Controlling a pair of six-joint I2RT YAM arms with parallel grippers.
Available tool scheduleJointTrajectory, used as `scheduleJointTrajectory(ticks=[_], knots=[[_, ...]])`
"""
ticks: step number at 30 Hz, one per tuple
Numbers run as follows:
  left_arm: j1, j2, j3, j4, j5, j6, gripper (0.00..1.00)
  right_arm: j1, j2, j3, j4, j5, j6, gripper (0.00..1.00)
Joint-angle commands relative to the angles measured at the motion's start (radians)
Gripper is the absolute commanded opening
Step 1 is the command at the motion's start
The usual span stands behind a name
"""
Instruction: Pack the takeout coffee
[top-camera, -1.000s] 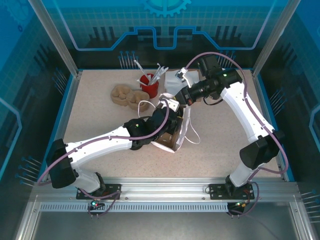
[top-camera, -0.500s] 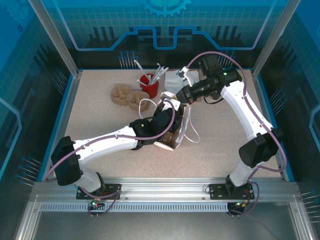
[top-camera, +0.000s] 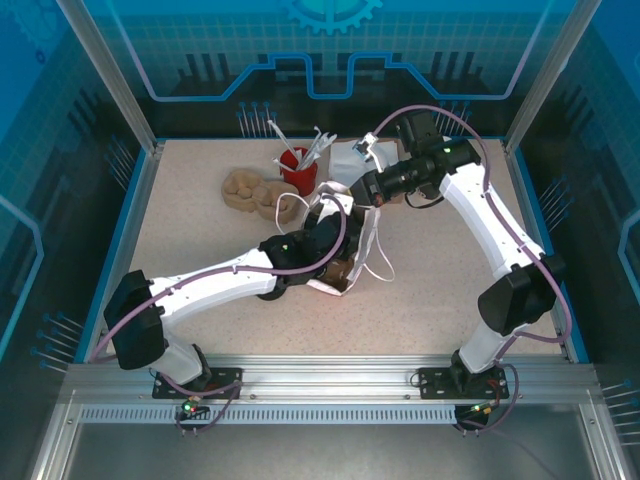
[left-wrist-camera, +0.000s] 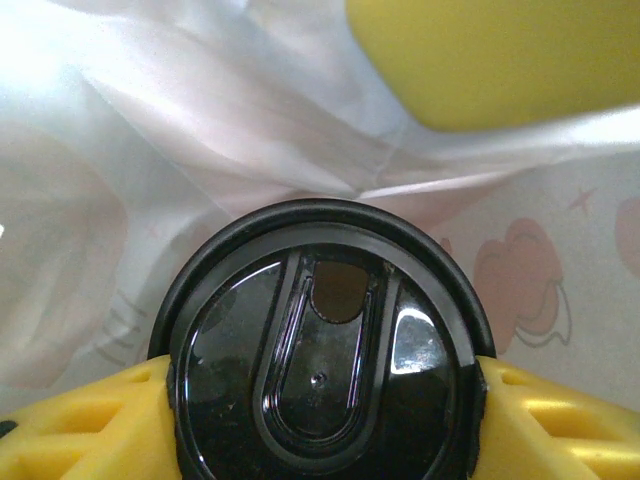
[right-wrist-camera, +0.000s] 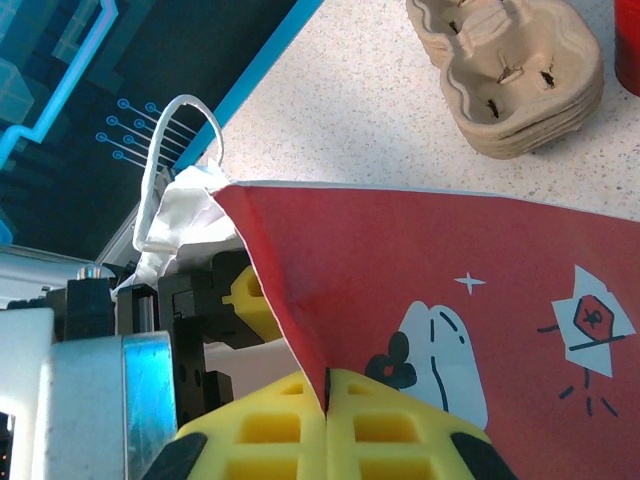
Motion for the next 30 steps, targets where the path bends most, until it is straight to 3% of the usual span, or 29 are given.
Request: scheduleJointTrajectory(ticks=[1,17,30], knots=[[0.016,0.022,-0.005,0.010,-0.019,-0.050,0.64,0.002,-0.041,-0.024,0.040,-0.061,0.045,0.00],[0.034,-0.044,0.020,-0.037,0.007,-0.077,0.64,-0.012,-0.105,-0.077,0.135,-0.041,0.163,0.00],[0.035,-0.035,-0.059,0.099,0.047,0.009,0.65,-0.012,-0.095,-0.058,0.091,-0.065,0.127,0.00]])
